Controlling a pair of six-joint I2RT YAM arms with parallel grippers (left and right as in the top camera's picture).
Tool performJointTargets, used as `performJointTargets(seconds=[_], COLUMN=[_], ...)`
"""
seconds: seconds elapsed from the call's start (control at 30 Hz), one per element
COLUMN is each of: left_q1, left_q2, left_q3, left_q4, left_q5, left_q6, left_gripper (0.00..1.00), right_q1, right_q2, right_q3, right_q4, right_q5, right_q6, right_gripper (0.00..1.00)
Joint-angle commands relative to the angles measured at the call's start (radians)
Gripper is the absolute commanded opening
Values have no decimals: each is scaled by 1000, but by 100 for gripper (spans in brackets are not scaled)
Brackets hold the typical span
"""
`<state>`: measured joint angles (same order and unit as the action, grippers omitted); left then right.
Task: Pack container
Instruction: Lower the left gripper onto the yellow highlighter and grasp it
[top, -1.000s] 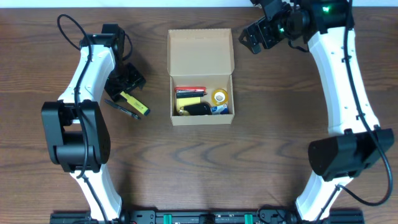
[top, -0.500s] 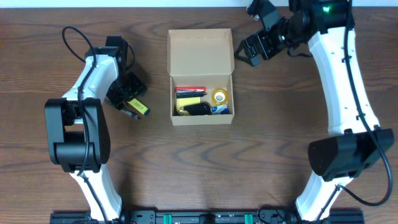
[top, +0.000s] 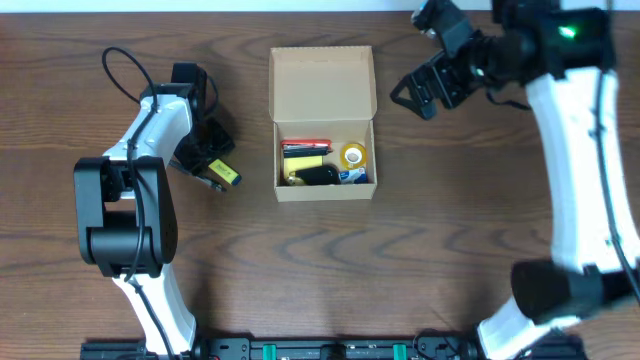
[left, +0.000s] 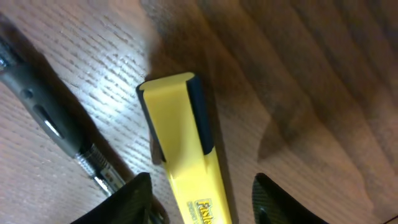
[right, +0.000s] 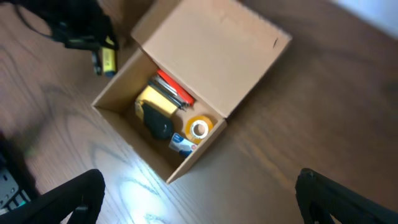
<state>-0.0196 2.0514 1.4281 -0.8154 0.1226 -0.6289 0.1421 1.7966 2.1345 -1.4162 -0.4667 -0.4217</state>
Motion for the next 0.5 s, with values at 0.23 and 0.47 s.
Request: performJointTargets(seconds=[0.23,0.47], left_q1=[4,4], left_q2=[-1,-1], left_q3=[-42,-63], left_q4=[28,51], left_q5=[-22,-23], left_q6=[5,5], left_gripper=[50,36], right_q1=[-4,-4], right_q2=[-88,-87], right_q3=[18,18], right_q4=[-54,-54], right_q5=[-1,-1], right_q6=[-24,-24], right_gripper=[99,99])
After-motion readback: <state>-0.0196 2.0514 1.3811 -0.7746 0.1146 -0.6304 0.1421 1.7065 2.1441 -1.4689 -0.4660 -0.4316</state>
